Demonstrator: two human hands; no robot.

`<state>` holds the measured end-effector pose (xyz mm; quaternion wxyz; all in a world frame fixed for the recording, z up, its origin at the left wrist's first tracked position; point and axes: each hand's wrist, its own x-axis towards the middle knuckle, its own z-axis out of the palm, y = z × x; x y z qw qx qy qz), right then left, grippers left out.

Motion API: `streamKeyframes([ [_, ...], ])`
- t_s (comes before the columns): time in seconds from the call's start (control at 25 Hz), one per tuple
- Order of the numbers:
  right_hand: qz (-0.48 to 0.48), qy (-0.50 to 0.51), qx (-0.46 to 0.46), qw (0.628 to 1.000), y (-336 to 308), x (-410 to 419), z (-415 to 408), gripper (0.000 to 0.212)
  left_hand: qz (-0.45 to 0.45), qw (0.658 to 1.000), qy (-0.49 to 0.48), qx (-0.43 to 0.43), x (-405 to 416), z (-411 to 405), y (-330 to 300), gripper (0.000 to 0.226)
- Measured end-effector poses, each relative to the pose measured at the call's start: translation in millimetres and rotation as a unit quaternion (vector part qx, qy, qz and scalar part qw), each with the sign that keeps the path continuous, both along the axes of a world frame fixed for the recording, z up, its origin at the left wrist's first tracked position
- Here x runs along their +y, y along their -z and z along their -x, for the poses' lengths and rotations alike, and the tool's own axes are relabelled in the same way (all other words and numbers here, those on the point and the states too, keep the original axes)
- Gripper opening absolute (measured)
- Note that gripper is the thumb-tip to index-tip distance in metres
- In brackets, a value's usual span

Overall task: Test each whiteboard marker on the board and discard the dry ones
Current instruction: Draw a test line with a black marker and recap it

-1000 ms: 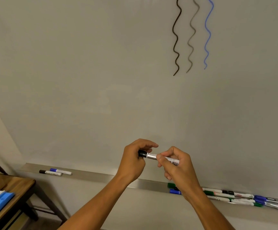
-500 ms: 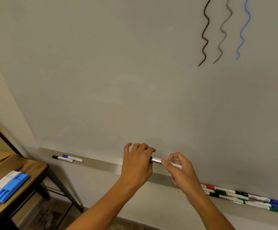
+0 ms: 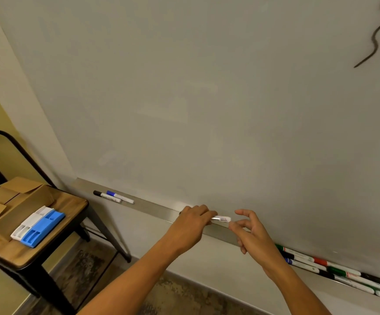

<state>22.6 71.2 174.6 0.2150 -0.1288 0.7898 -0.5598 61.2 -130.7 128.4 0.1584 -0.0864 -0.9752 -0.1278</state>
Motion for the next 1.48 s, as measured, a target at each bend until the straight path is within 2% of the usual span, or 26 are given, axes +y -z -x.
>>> streamKeyframes([
  [0.12,-0.031,-0.021,-0.015,0.999,17.5,-8.0,14.2,0.031,-0.013,0.997,-0.06,-0.035,-39.1,6.9,30.0,0.045],
  [0.4,-0.074,-0.037,-0.048,0.995,52.2,-30.0,40.4,0.025,0.017,0.984,-0.126,-0.128,-126.1,22.2,86.3,0.073],
  [0.68,-0.127,-0.063,-0.046,0.989,77.9,-62.8,63.5,0.018,0.026,0.969,-0.179,-0.168,-171.2,38.5,119.2,0.064],
  [0.92,-0.144,-0.073,-0.052,0.986,92.7,-68.8,70.5,0.015,0.024,0.958,-0.188,-0.217,-190.2,38.5,136.4,0.059],
  [1.2,-0.151,-0.057,-0.049,0.986,103.9,-56.7,71.9,0.015,0.007,0.957,-0.235,-0.172,-188.4,37.8,150.7,0.059],
  [1.4,-0.154,-0.035,-0.047,0.986,107.3,-37.5,67.8,0.016,-0.053,0.966,-0.223,-0.119,-147.3,44.1,141.3,0.063],
  [1.48,-0.154,-0.022,-0.045,0.987,107.9,-27.9,64.4,0.018,-0.08,0.97,-0.209,-0.093,-121.3,48.8,135.1,0.058],
])
